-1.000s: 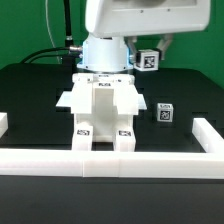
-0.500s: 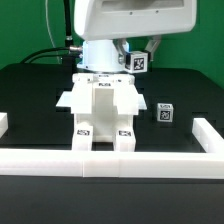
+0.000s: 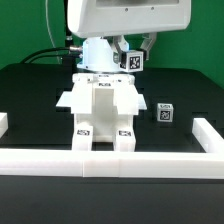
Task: Assemble chair
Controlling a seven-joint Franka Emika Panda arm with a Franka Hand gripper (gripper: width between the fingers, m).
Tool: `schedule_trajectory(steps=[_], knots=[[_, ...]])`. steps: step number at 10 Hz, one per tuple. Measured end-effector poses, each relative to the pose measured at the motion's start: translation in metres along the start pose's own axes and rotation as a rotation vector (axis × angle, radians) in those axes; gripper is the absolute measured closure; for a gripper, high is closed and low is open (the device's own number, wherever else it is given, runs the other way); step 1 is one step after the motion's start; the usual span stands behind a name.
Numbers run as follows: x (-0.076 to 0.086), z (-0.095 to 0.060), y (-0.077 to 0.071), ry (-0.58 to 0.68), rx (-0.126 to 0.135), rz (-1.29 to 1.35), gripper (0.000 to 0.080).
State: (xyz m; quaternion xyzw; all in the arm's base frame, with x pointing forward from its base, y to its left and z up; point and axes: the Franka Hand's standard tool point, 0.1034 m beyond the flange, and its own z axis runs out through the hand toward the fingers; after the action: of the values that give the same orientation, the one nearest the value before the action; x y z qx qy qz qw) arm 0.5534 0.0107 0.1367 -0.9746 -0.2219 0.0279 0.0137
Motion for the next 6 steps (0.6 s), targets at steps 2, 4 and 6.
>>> schedule_trajectory(steps=[2, 4, 6], knots=[[0.001, 0.004, 0.006, 0.002, -0.007, -0.045, 0.0515], [0.003, 0.004, 0.013, 0.003, -0.011, -0.049, 0.0515], [0.002, 0.006, 0.012, 0.0, -0.01, -0.048, 0.0515]])
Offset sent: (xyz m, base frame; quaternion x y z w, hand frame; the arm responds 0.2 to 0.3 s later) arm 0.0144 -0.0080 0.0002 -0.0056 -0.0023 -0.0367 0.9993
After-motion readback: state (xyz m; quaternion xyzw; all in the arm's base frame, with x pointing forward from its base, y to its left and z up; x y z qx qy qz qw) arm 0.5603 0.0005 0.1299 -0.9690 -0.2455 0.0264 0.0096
